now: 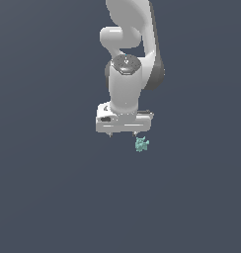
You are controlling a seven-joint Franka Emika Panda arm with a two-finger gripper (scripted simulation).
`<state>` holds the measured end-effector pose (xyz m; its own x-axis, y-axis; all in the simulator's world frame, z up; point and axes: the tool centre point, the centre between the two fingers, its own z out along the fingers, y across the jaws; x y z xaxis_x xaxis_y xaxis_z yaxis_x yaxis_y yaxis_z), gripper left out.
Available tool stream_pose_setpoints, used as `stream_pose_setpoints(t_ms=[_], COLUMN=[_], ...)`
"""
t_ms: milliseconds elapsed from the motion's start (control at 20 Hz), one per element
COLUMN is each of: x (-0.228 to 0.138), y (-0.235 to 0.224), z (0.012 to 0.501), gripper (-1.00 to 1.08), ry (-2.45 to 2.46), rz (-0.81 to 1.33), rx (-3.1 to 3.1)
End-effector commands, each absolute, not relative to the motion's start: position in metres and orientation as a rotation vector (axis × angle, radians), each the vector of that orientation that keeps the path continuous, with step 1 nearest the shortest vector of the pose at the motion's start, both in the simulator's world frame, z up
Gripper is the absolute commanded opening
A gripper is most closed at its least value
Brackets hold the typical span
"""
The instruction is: Pick up the object and move it to a goal position.
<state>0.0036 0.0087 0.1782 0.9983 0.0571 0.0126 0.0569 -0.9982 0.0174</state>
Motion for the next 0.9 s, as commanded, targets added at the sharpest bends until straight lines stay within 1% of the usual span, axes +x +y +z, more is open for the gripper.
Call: stream_pose_setpoints(t_ms=[0, 400, 850], x=[0.004, 0.009, 0.009], y=[0.009, 0.02, 0.021], z=[0.178, 0.174, 0.173], gripper=[1.0, 1.0, 1.0], ry=[0.089, 0.127, 0.091], rz=[0.02, 0.043, 0.042], rx=[3.123, 3.144, 3.146])
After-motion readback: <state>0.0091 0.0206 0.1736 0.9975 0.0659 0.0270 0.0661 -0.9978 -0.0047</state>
